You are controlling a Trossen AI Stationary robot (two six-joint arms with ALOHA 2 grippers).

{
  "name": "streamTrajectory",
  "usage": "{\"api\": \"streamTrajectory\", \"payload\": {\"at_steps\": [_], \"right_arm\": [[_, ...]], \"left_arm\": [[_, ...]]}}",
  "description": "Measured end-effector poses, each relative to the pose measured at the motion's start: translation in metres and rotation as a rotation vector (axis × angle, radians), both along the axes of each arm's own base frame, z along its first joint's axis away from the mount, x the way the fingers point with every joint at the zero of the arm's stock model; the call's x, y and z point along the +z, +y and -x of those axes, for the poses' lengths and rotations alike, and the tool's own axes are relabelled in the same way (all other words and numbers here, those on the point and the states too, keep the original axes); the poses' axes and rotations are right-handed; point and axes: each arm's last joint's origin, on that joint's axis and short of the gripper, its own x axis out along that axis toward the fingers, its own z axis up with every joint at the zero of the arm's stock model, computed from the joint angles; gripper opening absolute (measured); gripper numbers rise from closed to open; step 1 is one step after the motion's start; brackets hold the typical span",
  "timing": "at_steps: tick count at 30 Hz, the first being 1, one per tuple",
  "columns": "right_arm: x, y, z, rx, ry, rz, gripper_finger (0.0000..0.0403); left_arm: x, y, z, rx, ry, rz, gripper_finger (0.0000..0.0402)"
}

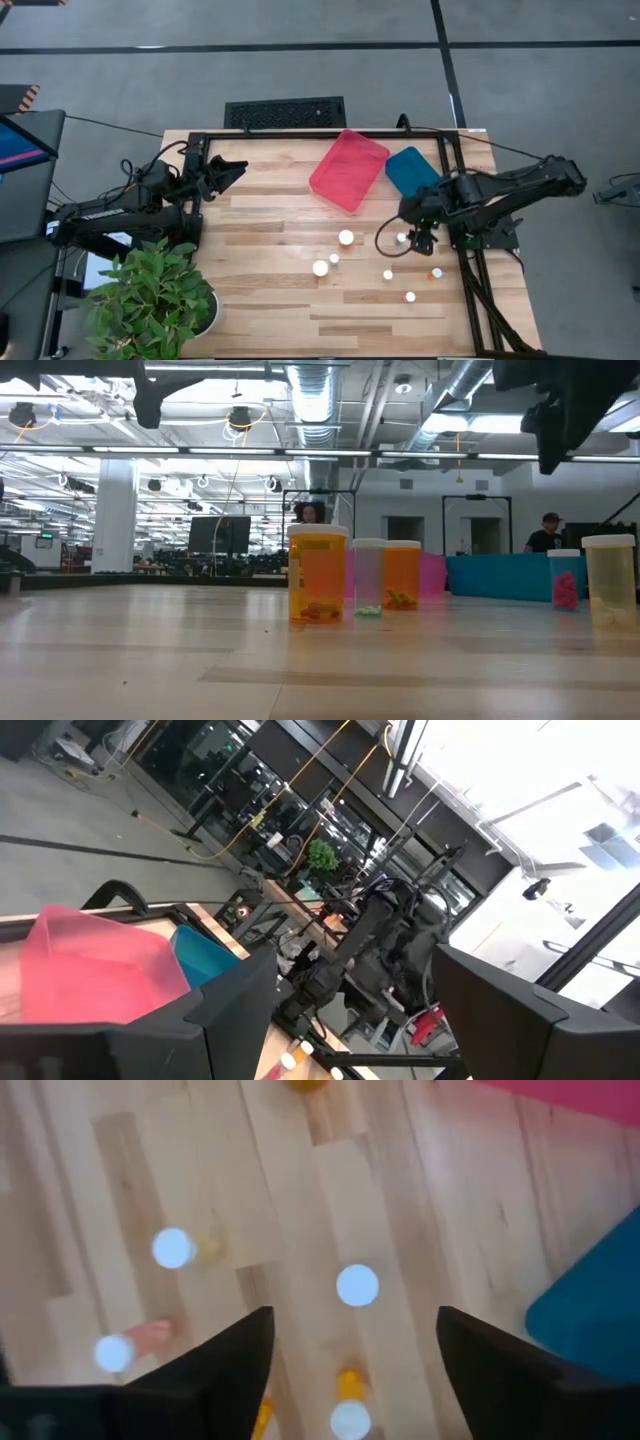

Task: Pick and place medicine bottles into bin by pill shape (circle, oval)
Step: Put the blue capsule bottle into the blue bin

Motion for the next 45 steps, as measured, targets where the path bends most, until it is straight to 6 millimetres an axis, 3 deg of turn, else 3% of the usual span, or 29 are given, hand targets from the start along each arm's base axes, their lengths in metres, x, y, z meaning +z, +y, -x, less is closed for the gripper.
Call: {"api": "streamTrajectory", "payload": {"at_steps": [8,19,25,35,45], "right_arm": [[-0.027,0.008,-0.010,0.060,0.063,0.100,0.0316],[-0.068,0.008,0.004,0.117,-0.060,0.088,0.0311],[-0.084,0.007,0.009,0.155,-0.020,0.132,0.0311],[-0.100,0.006,0.010,0.149,-0.058,0.124,0.0311],[-0.100,0.005,0.009,0.162,-0.059,0.134,0.0311]], "left_arm": [[-0.002,0.000,0.000,-0.001,0.019,0.005,0.0259],[-0.004,0.000,-0.001,-0.008,0.045,0.010,0.0259],[-0.004,0.000,-0.001,0.012,0.044,0.014,0.0259],[-0.005,0.001,-0.001,0.024,0.045,0.023,0.0259],[-0.005,0.001,0.000,0.030,0.045,0.024,0.0259]]}}
